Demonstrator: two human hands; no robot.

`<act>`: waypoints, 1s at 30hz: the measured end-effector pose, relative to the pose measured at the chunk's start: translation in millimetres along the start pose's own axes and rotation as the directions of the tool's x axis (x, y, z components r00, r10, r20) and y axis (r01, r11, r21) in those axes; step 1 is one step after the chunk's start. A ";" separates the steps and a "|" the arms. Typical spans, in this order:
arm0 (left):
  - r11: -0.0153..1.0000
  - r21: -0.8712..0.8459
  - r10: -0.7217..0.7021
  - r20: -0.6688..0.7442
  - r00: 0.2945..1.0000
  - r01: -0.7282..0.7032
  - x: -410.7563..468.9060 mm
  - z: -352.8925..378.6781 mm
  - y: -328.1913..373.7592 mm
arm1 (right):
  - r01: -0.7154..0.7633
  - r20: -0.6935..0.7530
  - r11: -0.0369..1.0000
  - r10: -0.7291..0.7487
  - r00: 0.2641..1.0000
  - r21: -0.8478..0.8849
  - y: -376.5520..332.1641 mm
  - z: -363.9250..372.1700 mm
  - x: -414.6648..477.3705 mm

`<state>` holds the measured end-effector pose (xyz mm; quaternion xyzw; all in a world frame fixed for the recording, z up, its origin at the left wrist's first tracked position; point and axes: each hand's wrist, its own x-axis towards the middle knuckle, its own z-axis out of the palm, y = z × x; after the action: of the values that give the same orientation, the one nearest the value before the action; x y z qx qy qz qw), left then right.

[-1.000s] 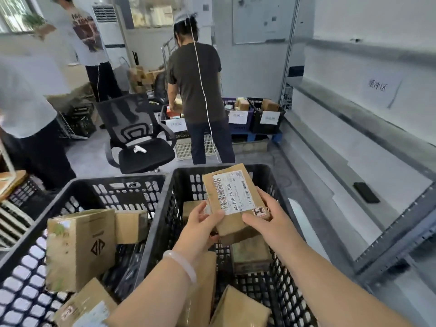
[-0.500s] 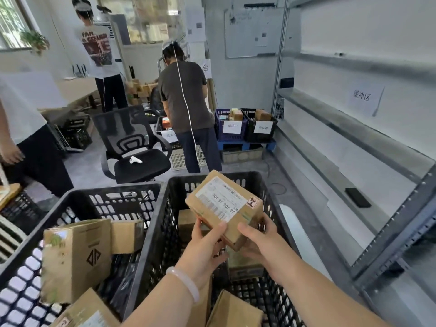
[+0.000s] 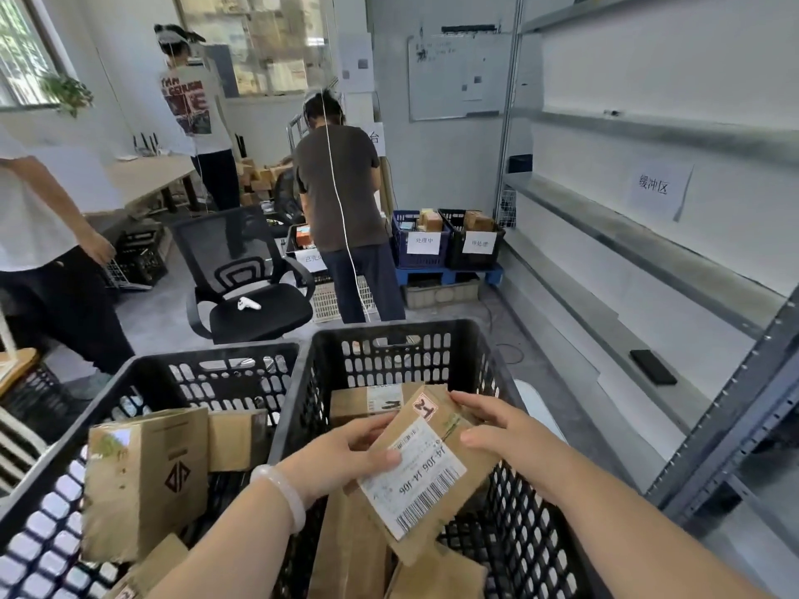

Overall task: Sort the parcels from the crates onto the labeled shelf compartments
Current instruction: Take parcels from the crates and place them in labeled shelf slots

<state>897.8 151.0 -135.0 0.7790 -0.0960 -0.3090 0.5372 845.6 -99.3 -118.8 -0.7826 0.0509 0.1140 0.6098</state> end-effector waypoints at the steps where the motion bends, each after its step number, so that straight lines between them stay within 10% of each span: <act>1: 0.998 -0.063 -0.017 0.058 0.998 0.021 -1.4 0.3 -3.3 | 0.011 0.013 1.000 -0.011 1.000 0.002 -2.3 0.3 -1.8; 14: 0.934 -0.293 0.213 -0.007 0.977 -0.206 13.0 36.9 19.8 | 0.154 -0.343 0.977 -0.097 0.934 0.144 4.3 2.4 -38.9; 30: 0.921 -0.274 0.380 0.473 0.795 -0.277 25.1 245.6 99.1 | 0.184 -0.793 0.959 0.063 0.606 0.217 57.2 -89.2 -235.1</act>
<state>792.2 -92.2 -112.7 0.5830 -0.3411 -0.4159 0.6089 615.7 -213.8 -95.7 -0.6597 0.3041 -0.2733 0.6305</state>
